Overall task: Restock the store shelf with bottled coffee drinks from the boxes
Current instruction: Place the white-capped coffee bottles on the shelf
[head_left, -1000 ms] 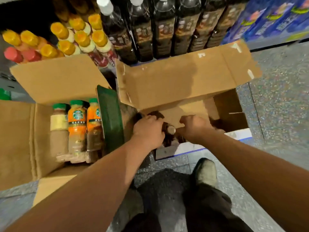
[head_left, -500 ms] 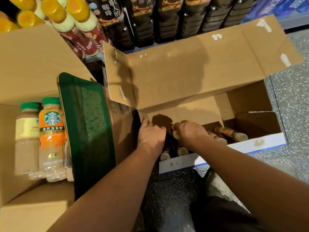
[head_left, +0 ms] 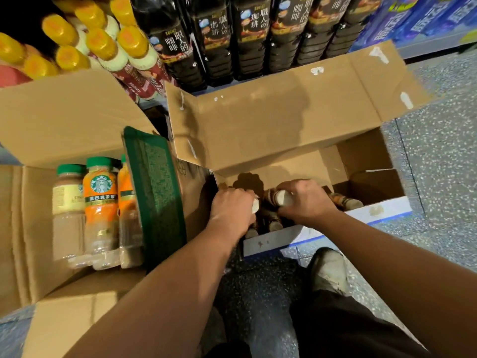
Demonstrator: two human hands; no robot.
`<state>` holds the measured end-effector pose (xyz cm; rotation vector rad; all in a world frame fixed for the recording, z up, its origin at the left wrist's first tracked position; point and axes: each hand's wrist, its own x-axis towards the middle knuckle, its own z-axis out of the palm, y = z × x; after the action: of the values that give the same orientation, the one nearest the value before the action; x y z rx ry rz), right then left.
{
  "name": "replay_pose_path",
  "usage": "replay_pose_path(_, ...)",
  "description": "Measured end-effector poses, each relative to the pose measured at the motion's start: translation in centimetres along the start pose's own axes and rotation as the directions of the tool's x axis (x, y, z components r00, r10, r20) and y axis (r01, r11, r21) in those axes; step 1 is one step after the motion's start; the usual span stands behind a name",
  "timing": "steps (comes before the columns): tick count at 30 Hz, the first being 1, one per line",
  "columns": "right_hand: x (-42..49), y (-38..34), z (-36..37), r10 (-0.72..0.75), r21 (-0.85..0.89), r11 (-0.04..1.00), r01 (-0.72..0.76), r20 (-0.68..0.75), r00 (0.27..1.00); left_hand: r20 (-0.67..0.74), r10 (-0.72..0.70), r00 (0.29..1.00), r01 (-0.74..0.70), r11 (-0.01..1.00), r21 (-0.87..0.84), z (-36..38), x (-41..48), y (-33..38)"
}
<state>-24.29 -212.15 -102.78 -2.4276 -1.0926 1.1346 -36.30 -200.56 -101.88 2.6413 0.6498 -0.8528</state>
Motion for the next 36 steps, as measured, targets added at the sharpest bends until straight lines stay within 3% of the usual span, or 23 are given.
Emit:
replay_pose_path(4,-3.8,-3.6,-5.5,0.039,0.186,0.982,-0.02,-0.099,0.994,-0.085,-0.016,0.996,-0.013,0.946,-0.323,-6.1,-4.0,0.5)
replay_pose_path(7,-6.7,-6.7,-10.5,0.12,0.396,0.916,-0.064,-0.12,0.986,-0.145,-0.026,0.989,-0.067,0.795,-0.602,-11.8,-7.5,0.1)
replay_pose_path(9,-8.4,-9.4,-14.3,0.106,0.495,0.869,-0.014,-0.159,0.982,-0.191,-0.018,0.981,-0.116,0.739,-0.663,-16.1,-9.7,-0.1)
replay_pose_path(13,-11.2,-15.9,-21.4,0.037,0.595,0.797,0.102,-0.217,0.975,-0.28,-0.062,0.958,-0.157,0.704,-0.693,-24.3,-13.9,-0.6)
replay_pose_path(20,-17.0,-26.4,-32.7,-0.089,0.555,0.784,0.278,-0.343,0.935,-0.453,-0.153,0.879,-0.211,0.726,-0.654,-39.0,-21.7,-2.7)
replay_pose_path(24,-19.4,-32.7,-39.2,-0.176,0.473,0.814,0.337,-0.352,0.919,-0.603,-0.161,0.781,-0.298,0.753,-0.587,-47.6,-26.0,-3.6)
replay_pose_path(29,-22.0,-39.9,-46.7,-0.215,0.43,0.82,0.378,-0.38,0.9,-0.646,-0.204,0.735,-0.318,0.738,-0.595,-57.0,-31.6,-4.2)
replay_pose_path(36,-27.0,-47.7,-54.9,-0.365,0.392,0.724,0.568,-0.481,0.797,-0.748,-0.254,0.613,-0.373,0.741,-0.558,-65.8,-39.2,-4.6)
